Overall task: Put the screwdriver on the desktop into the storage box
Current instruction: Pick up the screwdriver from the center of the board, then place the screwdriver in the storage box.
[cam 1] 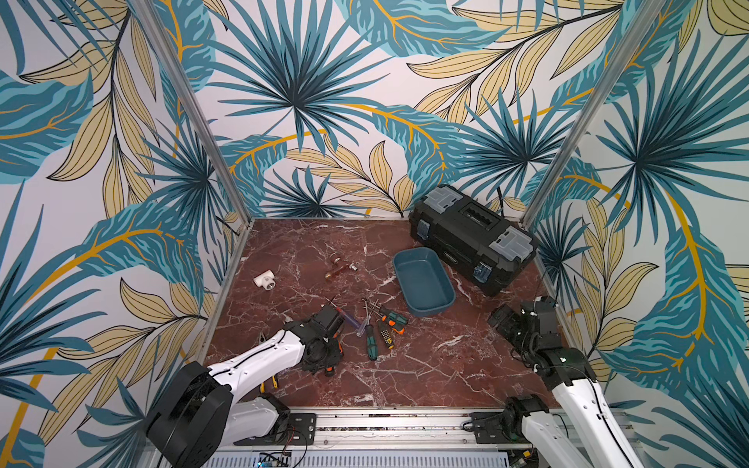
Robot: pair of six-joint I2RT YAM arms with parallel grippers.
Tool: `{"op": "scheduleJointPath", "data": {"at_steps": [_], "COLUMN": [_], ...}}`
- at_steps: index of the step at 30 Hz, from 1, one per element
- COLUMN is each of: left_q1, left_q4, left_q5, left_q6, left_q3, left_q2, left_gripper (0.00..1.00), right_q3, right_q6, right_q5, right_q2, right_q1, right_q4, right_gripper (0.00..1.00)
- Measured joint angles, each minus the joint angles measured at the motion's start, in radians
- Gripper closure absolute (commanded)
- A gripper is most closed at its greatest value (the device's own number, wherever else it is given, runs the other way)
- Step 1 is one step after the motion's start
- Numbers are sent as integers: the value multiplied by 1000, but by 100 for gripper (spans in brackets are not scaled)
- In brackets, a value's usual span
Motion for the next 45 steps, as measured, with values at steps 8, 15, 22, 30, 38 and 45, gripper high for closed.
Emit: {"op": "scheduleJointPath", "data": {"at_steps": [8,15,22,30,38,45], "left_q1": [-6,-35,-171,-303,-324,-317], "left_q4": [-67,-164,-74,10,-54,-126], "left_q5": [-69,-131,-133,-85,-145,-235], "left_q6": [-2,-2,-10,28,2,-19], "left_q3": [6,202,501,1052,1302,1398], "left_q2": [-63,-153,100,609,895,1025], "left_gripper": [78,78,78,78,82,82], "right_q3": [0,0,20,22,23,23], "right_q6": [0,0,-2,0,1,1], "right_q5": [18,26,37,42,63,68], "right_q2": [-20,-1,19,-30,-72,-97], "right_q1": [0,0,0,0,0,0], "right_q4": [-22,-23,-27,-41,-44,-55], "right_gripper": [0,1,0,1,1,1]}}
